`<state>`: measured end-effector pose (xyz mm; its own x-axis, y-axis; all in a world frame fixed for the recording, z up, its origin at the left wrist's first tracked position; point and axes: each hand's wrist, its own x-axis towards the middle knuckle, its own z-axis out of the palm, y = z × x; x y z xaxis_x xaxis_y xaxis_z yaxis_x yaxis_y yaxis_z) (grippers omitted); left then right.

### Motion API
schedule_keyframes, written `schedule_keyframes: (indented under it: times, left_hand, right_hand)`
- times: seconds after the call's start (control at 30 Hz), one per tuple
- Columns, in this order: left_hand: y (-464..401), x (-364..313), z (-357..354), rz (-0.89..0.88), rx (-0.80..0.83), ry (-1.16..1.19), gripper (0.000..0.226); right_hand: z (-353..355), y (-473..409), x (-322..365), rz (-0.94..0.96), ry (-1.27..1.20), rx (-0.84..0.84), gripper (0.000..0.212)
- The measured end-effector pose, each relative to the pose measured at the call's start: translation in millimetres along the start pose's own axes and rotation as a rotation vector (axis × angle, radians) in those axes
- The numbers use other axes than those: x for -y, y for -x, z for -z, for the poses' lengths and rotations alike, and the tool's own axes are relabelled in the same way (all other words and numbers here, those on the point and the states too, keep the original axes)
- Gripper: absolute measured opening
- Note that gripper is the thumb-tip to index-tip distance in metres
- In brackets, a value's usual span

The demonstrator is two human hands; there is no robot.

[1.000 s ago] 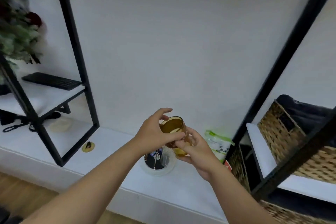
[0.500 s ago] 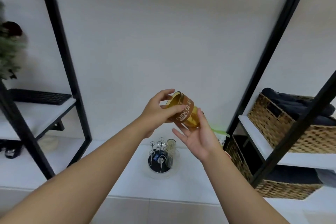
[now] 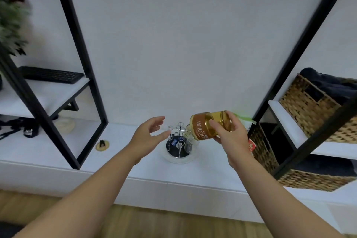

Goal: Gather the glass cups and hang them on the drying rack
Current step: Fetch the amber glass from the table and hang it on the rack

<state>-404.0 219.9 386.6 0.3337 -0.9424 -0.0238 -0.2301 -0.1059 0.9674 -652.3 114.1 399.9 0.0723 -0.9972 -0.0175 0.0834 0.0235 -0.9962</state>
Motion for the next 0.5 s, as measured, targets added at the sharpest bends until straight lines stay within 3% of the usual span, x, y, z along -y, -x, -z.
schedule_keyframes:
  times: [0.13,0.27,0.5]
  left_hand:
    - [1.3,52.9,-13.0,0.061,0.011,-0.012,0.049]
    - [-22.6,104.5,-26.7,0.088,0.045,0.02,0.03]
    - [-82.1,193.3,-51.9,0.064,0.099,-0.043,0.043]
  right_hand:
    - [4.6,-0.1,-41.5,0.084,0.281,0.008,0.065]
    - [-2.8,-14.2,-89.7,0.099,0.435,0.028,0.077]
    - [-22.0,-54.5,-191.8,0.16,0.551,0.05,0.073]
